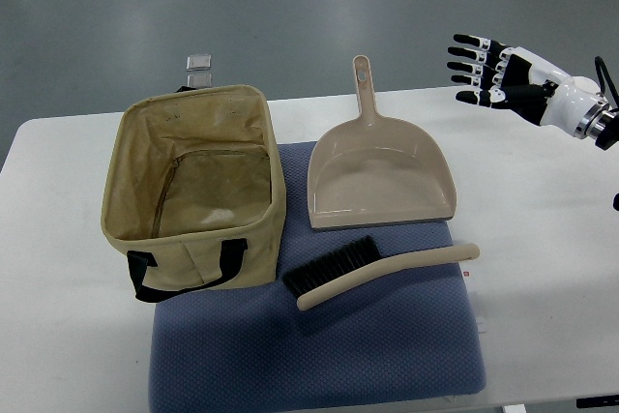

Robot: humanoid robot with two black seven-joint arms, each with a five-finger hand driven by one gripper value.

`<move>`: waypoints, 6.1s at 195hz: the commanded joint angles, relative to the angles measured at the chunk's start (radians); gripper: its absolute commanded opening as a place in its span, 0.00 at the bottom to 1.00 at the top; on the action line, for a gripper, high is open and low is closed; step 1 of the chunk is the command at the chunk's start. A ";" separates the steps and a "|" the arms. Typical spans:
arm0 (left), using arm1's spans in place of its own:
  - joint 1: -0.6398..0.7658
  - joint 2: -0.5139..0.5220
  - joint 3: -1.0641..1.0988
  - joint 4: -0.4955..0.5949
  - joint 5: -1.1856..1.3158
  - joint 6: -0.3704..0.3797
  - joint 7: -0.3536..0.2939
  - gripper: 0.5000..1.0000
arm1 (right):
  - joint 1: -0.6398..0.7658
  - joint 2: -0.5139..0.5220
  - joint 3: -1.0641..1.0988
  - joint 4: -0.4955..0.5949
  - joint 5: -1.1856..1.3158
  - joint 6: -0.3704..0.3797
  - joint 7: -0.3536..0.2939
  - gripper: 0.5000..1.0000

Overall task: Put pink broom in yellow bag with right hand
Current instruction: 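Move the right hand down toward the beige brush handle, then close the right hand fingers around the brush handle near its end, then lift the brush with the right hand up over the dustpan, then lower the brush bristles-first into the tan fabric bag, then release the brush and withdraw the right hand away from the bag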

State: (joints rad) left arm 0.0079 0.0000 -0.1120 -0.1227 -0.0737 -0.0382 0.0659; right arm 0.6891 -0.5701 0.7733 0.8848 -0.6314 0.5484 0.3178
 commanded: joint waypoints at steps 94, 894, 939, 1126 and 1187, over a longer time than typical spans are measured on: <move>0.000 0.000 0.000 0.000 0.000 0.000 0.000 1.00 | 0.021 -0.134 -0.284 0.388 -0.611 -0.188 0.064 0.84; 0.000 0.000 0.000 0.000 0.000 0.000 0.000 1.00 | 0.607 0.012 -0.531 0.276 -0.972 -0.651 0.027 0.00; 0.000 0.000 0.000 0.000 0.000 0.000 0.000 1.00 | 0.595 0.093 -0.540 0.247 -0.987 -0.660 0.026 0.00; 0.000 0.000 0.000 0.000 0.000 0.000 0.000 1.00 | 0.471 0.104 -0.286 0.240 -0.958 -0.628 0.030 0.78; 0.000 0.000 0.000 0.000 0.000 0.000 0.000 1.00 | 0.271 0.058 -0.026 0.217 -0.407 -0.512 0.009 0.79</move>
State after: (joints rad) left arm 0.0077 0.0000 -0.1120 -0.1227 -0.0736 -0.0381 0.0660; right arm 1.0289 -0.5073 0.6696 1.1165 -1.2467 0.0152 0.3414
